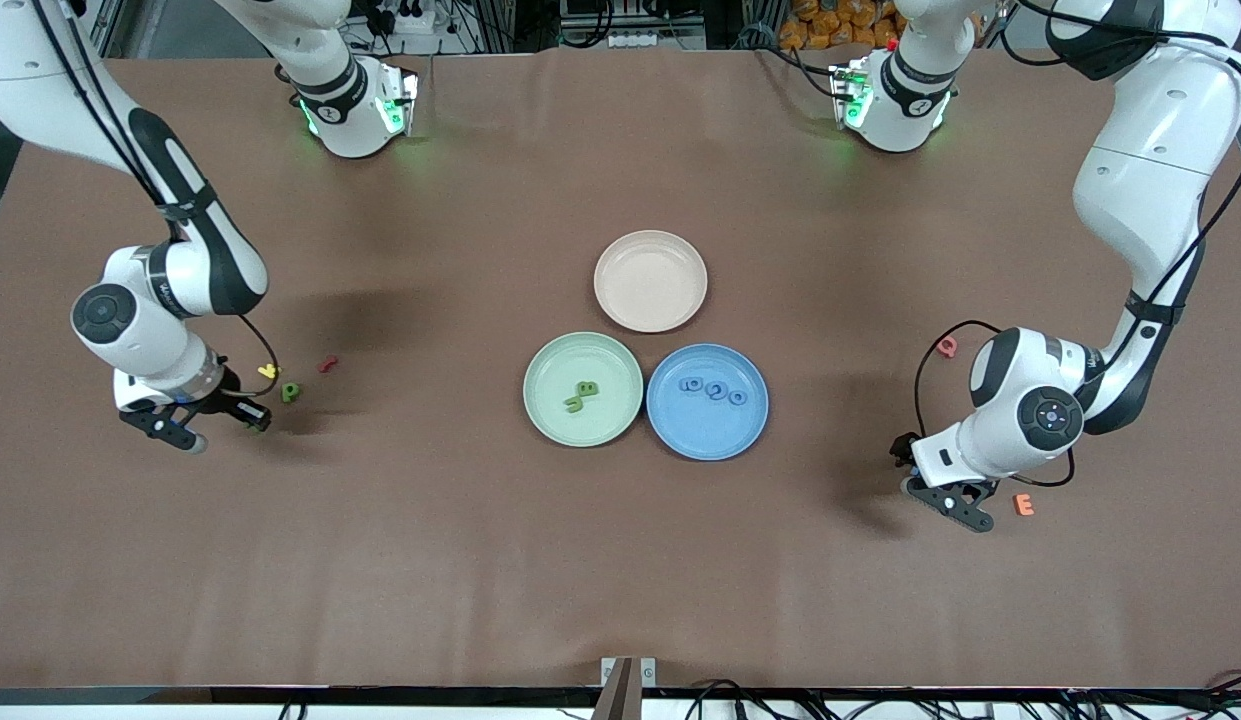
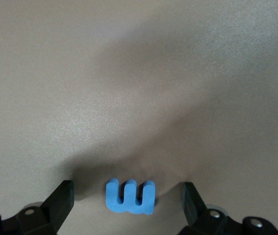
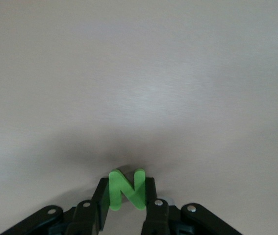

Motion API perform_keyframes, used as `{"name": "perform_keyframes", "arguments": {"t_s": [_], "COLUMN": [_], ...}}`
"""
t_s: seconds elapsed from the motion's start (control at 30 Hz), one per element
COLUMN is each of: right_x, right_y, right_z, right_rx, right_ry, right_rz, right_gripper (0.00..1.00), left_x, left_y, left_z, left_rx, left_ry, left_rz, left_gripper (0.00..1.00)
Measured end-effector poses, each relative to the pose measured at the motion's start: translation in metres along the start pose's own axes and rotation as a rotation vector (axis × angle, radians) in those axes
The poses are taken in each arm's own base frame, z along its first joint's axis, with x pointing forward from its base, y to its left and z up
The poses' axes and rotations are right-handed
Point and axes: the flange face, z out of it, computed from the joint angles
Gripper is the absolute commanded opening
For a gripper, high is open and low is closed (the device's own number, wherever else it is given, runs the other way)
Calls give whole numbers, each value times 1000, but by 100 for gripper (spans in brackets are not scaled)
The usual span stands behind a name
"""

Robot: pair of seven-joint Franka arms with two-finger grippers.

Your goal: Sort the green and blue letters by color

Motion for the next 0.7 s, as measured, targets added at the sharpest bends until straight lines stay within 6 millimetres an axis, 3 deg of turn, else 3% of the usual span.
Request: {"name": "perform_keyframes", "arguments": {"t_s": [0.13,0.23,0.43,0.7], "right_x": [-12,-25,-60,-104], "right_y": [-53,-88,-158,-227], "right_z": [-19,-29,-44,-53], "right_rx": [68,103,138,165], "right_ry": [-17,-26,-29,-48], "right_rz": [50,76,140,214], "right_gripper": [0,0,0,0], "left_x": [2,3,4,5], "left_y": [-1,-2,-2,0], "left_z": [-4,-6,-8,-8], "left_rx": [1,3,5,2], "left_ry": [8,11,11,10], "left_rz": [-26,-51,-86,-124], "left_gripper": [7,0,0,0]}}
